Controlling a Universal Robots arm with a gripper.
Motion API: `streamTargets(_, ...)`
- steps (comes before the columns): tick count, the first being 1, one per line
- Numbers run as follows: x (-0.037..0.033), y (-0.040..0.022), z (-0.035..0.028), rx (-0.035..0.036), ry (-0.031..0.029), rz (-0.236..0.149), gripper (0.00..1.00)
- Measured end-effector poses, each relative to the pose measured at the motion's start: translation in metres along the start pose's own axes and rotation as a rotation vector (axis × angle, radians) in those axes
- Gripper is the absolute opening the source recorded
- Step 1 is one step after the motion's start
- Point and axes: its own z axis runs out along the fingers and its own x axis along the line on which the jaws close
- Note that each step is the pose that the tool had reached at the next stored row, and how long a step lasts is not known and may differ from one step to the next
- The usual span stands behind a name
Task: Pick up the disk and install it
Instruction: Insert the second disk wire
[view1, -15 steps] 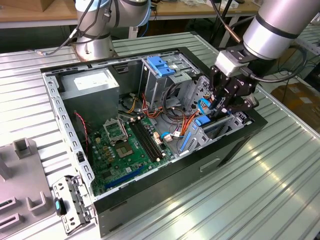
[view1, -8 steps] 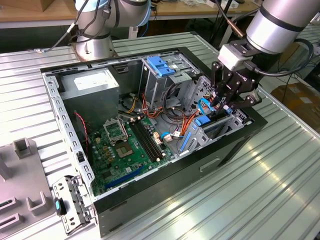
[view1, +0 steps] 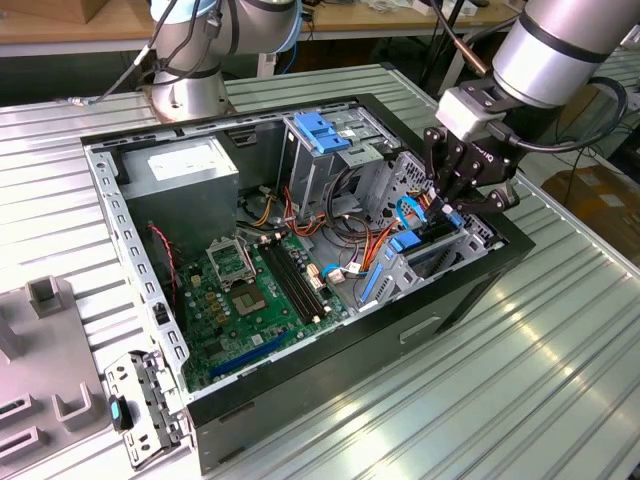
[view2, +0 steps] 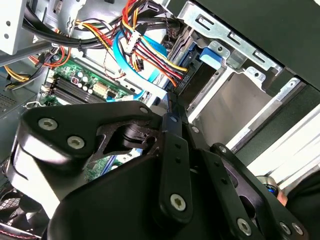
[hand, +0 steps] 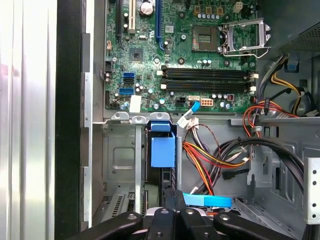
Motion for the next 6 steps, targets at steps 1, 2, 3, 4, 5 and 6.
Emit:
streamTargets(1, 0.0000, 0.0000, 0.0000, -0.0001, 0.0000, 0.000, 0.11)
streamTargets(2, 0.0000, 0.0000, -0.0001, 0.0000, 0.0000, 0.000, 0.11)
streamTargets(3, 0.0000, 0.0000, -0.0001, 0.0000, 0.0000, 0.000, 0.11)
streamTargets(4, 0.0000, 0.0000, -0.0001, 0.0000, 0.0000, 0.000, 0.11)
streamTargets(5, 0.0000, 0.0000, -0.0001, 0.0000, 0.0000, 0.000, 0.11)
streamTargets(6, 0.0000, 0.0000, -0.0002, 0.0000, 0.0000, 0.000, 0.11)
